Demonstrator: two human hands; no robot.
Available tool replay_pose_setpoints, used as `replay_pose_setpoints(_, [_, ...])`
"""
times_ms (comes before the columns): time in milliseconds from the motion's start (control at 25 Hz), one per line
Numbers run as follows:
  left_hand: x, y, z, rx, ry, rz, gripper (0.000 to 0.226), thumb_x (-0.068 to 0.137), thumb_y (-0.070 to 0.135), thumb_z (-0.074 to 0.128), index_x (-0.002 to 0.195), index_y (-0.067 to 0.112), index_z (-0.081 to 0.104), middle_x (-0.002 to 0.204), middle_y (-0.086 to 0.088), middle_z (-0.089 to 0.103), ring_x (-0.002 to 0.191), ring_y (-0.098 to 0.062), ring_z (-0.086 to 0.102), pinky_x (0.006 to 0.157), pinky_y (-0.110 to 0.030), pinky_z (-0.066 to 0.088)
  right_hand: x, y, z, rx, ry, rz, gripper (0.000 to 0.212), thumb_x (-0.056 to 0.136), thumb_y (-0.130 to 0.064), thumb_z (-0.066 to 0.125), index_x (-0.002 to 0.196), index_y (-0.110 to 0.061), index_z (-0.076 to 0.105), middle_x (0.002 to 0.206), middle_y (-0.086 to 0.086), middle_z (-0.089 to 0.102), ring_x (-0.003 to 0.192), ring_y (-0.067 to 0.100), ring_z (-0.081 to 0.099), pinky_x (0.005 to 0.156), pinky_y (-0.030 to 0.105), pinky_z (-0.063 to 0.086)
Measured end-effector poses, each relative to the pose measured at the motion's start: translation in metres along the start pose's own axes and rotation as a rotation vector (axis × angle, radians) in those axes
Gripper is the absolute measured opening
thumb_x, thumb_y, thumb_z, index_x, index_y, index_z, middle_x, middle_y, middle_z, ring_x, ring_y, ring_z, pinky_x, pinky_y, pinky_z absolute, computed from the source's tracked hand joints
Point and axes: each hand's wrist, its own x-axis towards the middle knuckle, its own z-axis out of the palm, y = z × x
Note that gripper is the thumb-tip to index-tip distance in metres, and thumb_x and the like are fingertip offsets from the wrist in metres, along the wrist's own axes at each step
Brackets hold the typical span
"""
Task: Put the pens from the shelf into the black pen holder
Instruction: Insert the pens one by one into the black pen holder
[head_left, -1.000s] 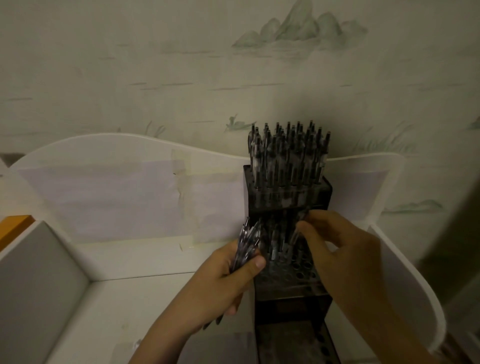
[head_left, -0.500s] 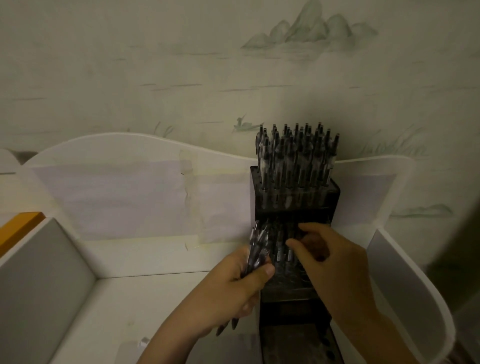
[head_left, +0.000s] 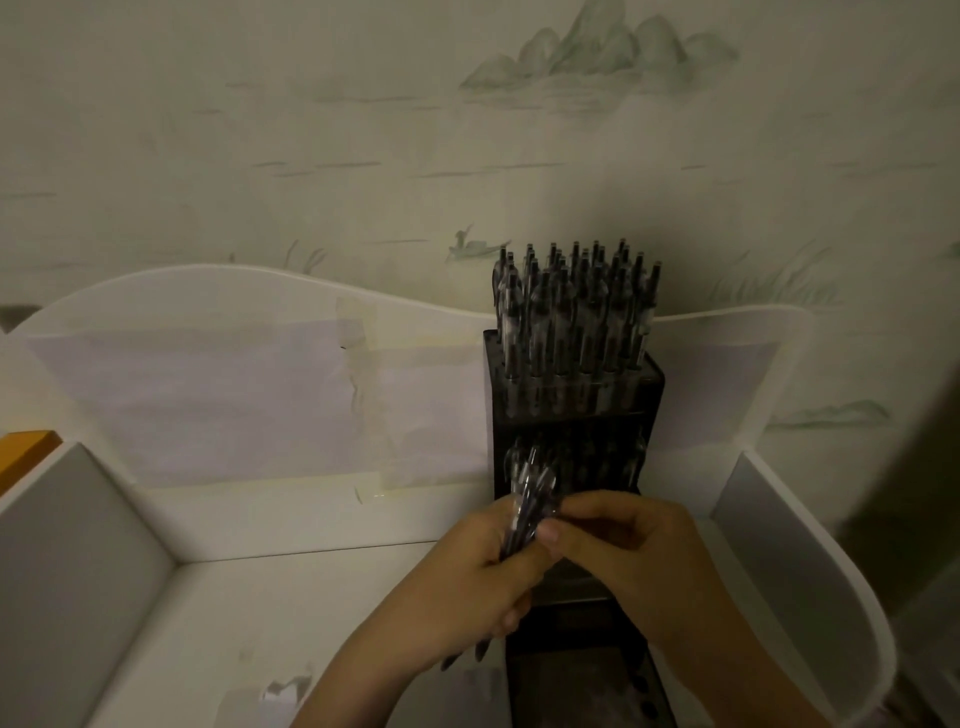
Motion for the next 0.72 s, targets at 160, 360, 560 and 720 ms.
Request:
replay_pose_setpoints(160, [0.003,0.001,-0.001,0.007,0.009,-0.026,0.008,0.098,0.022,0.051,0.098,0.018,0.058,0.060,0.002,0.054,0.051,-0.014,0.057,0.052,-0.027,0.050,0.008,-0.003,-0.012,0.091,0.121,0.087,0.016,0.064,-0.024,0.076,0.077,-0.015,0.076,0.076,0.004,0.075,0.073,0.019,0.072,0.065,0.027,0.057])
replay_pose_setpoints(360, [0.007,0.001,-0.009,-0.085,0.100,-0.098,0.024,0.099,0.027,0.046,0.107,0.010,0.061,0.060,-0.005,0.061,0.055,-0.024,0.064,0.052,-0.031,0.056,0.017,-0.024,-0.030,0.157,0.368,-0.220,0.010,0.082,-0.012,0.067,0.091,-0.011,0.071,0.078,0.004,0.075,0.072,0.021,0.073,0.068,0.024,0.058])
replay_pose_setpoints(560, [0.007,-0.003,-0.012,0.106,0.191,-0.024,0.024,0.095,0.040,0.046,0.102,0.030,0.067,0.052,0.001,0.056,0.048,-0.018,0.061,0.054,-0.029,0.053,0.021,-0.021,-0.036,-0.405,0.459,-0.597,0.016,0.085,-0.015,0.069,0.101,-0.018,0.070,0.085,-0.013,0.072,0.079,0.002,0.069,0.074,0.014,0.053])
replay_pose_setpoints(720, [0.004,-0.001,-0.014,0.204,0.227,0.018,0.030,0.089,0.049,0.042,0.102,0.034,0.065,0.048,0.011,0.046,0.039,-0.002,0.046,0.048,-0.019,0.041,0.027,-0.008,-0.031,-0.564,0.395,-0.624,0.021,0.084,-0.017,0.068,0.102,-0.009,0.071,0.086,-0.004,0.072,0.082,0.002,0.067,0.071,0.013,0.054])
